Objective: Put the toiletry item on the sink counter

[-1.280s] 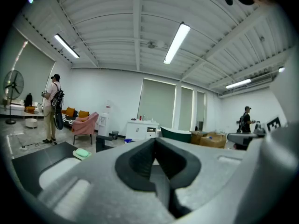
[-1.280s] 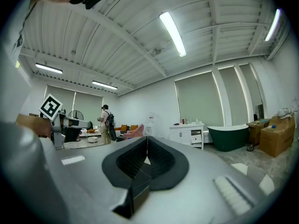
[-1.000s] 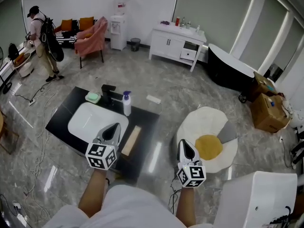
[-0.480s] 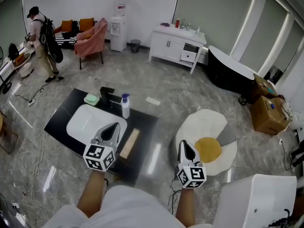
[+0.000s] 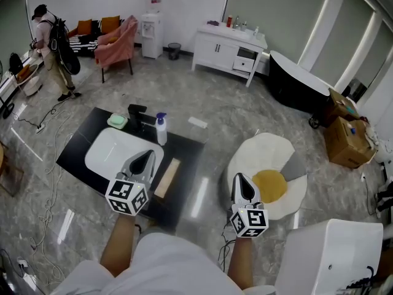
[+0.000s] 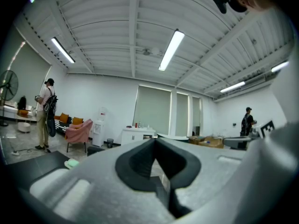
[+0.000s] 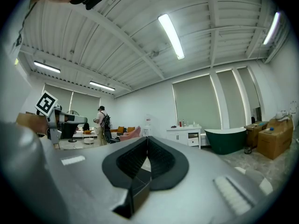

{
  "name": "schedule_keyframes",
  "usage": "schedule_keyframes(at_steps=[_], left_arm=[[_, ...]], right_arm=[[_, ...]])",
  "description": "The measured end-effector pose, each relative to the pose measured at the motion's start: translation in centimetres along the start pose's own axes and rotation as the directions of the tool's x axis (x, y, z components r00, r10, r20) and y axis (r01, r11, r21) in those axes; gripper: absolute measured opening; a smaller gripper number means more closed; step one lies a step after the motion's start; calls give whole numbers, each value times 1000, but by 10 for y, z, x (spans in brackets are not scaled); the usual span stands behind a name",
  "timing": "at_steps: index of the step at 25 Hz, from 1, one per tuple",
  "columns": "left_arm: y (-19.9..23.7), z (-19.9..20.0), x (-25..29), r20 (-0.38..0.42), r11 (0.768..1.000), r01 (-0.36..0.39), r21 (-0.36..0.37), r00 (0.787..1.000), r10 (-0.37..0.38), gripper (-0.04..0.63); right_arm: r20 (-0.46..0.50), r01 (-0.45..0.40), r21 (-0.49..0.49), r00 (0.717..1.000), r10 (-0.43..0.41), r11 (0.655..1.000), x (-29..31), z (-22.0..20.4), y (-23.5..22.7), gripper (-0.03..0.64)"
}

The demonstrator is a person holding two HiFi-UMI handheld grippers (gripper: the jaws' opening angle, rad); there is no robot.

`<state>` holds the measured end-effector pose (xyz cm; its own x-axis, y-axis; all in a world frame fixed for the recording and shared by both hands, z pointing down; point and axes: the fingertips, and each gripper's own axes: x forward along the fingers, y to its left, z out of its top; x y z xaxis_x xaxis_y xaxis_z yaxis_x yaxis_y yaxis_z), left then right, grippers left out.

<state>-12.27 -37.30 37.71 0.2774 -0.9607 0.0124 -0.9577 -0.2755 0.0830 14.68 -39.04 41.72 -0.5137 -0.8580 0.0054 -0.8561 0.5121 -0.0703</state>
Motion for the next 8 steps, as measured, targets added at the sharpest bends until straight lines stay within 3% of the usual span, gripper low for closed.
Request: schedule_keyframes(at_steps=[8], left_arm=[[4,2,10,10,999,27,-20,1000,-26,-3]], right_arm=[[12,10,-17,1000,-10,1000,10,2,-3,5]])
